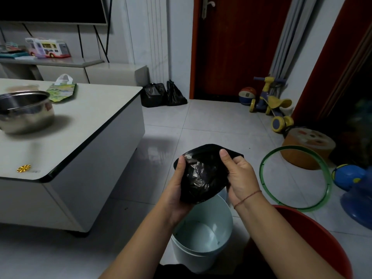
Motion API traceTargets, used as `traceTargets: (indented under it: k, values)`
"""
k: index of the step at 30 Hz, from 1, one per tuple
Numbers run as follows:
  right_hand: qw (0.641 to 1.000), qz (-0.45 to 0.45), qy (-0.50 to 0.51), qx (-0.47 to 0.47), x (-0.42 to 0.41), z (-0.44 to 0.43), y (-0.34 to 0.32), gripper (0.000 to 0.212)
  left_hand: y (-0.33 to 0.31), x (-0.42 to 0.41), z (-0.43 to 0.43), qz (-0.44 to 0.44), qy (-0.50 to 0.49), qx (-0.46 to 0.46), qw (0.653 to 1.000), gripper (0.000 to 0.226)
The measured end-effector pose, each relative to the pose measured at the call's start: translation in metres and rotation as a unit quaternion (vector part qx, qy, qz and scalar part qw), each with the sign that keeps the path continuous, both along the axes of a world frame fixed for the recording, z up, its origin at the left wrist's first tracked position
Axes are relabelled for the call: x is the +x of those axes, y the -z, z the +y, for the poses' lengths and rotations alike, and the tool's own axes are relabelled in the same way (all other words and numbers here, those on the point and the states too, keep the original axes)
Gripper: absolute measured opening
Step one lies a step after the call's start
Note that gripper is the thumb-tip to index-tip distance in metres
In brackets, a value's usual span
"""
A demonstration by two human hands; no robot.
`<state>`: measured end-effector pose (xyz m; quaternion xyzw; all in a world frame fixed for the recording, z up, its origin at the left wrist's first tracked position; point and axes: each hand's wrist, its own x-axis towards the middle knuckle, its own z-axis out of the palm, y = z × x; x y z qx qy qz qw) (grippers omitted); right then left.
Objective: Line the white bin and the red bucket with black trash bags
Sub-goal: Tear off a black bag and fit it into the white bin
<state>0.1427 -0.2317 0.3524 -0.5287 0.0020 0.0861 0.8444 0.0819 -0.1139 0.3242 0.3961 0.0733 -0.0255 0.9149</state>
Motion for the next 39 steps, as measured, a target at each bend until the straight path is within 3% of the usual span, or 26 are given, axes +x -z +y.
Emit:
traceTargets:
  k: [3, 6, 9, 12, 16, 19, 22, 26, 30, 37, 39]
  values:
    - [1.000, 0.015, 0.002, 0.006, 0.001, -0.001, 0.000, 0.016, 0.002, -0.002, 0.002, -0.004, -0.001, -0.051, 0.999, 0.074]
    - [1.000, 0.002, -0.016, -0.010, -0.006, 0.001, -0.001, 0.020, 0.002, 0.000, 0.000, 0.005, -0.025, 0.016, 1.000, 0.069]
    - [0.994, -0.048, -0.067, -0.073, -0.018, 0.006, -0.002, 0.037, 0.000, 0.003, 0.000, 0.035, -0.071, 0.073, 0.994, 0.074]
    - [0.989, -0.078, -0.078, -0.101, -0.028, 0.009, -0.001, 0.023, 0.000, 0.003, 0.000, 0.039, -0.118, 0.088, 0.988, 0.085]
    - [0.991, -0.075, -0.044, -0.098, -0.026, 0.009, -0.001, 0.013, 0.000, 0.002, -0.001, 0.019, -0.110, 0.096, 0.989, 0.083]
    - [0.999, -0.012, -0.029, -0.020, -0.021, 0.007, 0.000, 0.023, 0.002, 0.001, 0.001, 0.016, -0.071, 0.100, 0.992, 0.075]
    - [1.000, 0.016, -0.012, -0.011, -0.017, 0.003, 0.003, 0.027, 0.003, -0.001, 0.002, 0.017, -0.044, 0.094, 0.994, 0.069]
    - [0.994, -0.036, -0.045, -0.096, -0.025, 0.005, 0.000, 0.043, 0.000, 0.001, -0.002, 0.037, -0.088, 0.099, 0.990, 0.075]
    - [0.984, -0.106, -0.078, -0.121, -0.034, 0.008, -0.006, 0.059, 0.000, 0.003, -0.002, 0.038, -0.153, 0.086, 0.984, 0.070]
    - [0.977, -0.121, -0.149, -0.091, -0.045, 0.009, -0.007, 0.038, 0.003, 0.006, 0.001, 0.050, -0.221, 0.086, 0.970, 0.064]
    - [0.977, -0.121, -0.143, -0.100, -0.045, 0.011, -0.006, 0.031, 0.003, 0.007, 0.000, 0.039, -0.221, 0.085, 0.971, 0.052]
